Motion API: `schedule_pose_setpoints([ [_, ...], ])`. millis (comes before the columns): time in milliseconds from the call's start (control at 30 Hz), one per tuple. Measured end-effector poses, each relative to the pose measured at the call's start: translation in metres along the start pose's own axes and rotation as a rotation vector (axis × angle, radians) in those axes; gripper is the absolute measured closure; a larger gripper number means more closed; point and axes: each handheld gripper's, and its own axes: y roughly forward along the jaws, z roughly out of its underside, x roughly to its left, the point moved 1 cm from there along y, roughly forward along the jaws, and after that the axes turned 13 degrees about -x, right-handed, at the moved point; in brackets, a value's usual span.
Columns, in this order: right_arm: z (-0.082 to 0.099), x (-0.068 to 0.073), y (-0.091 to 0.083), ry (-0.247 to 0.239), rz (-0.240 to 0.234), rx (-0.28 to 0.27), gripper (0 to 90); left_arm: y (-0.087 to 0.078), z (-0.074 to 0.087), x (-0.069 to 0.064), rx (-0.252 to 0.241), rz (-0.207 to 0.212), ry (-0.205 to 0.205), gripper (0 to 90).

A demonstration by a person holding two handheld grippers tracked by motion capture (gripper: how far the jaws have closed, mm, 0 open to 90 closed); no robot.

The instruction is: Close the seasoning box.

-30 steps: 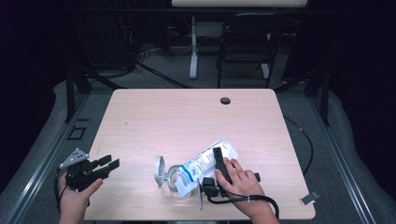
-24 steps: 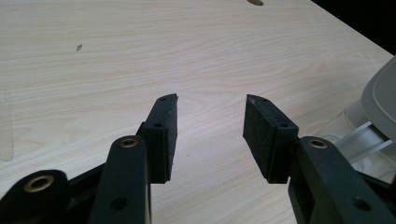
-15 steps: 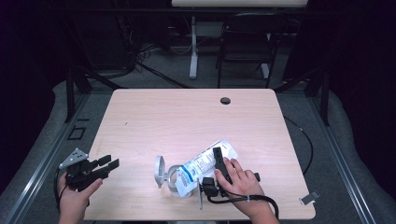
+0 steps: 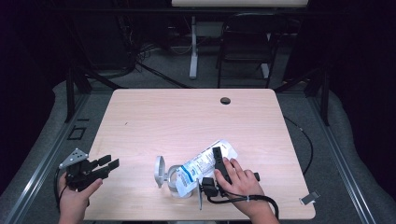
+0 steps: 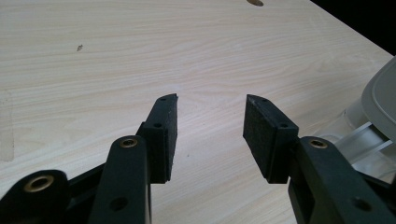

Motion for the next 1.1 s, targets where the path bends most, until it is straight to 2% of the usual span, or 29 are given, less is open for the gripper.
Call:
schedule_pose_setpoints([
  [567, -0.0004, -0.0005, -0.0001, -0.009, 0.001, -0.001, 48.0, -0.0001, -0.0001, 0.0004, -0.004, 0.002, -0.002, 55.6],
  [600, -0.0012, -0.0015, -0.0011, -0.025, 0.0, 0.015, 48.0, -0.0002, -0.0001, 0.0004, -0.004, 0.002, -0.002, 55.6],
  [800, -0.0008, -0.0011, -0.0002, -0.021, 0.005, 0.002, 48.1, -0.0002, -0.0002, 0.0006, -0.001, 0.001, -0.002, 55.6],
  [1100, -0.0014, -0.0022, 0.0, -0.041, 0.006, 0.007, 48.4, -0.0003, 0.0001, 0.0012, -0.006, 0.0, -0.004, 55.6],
])
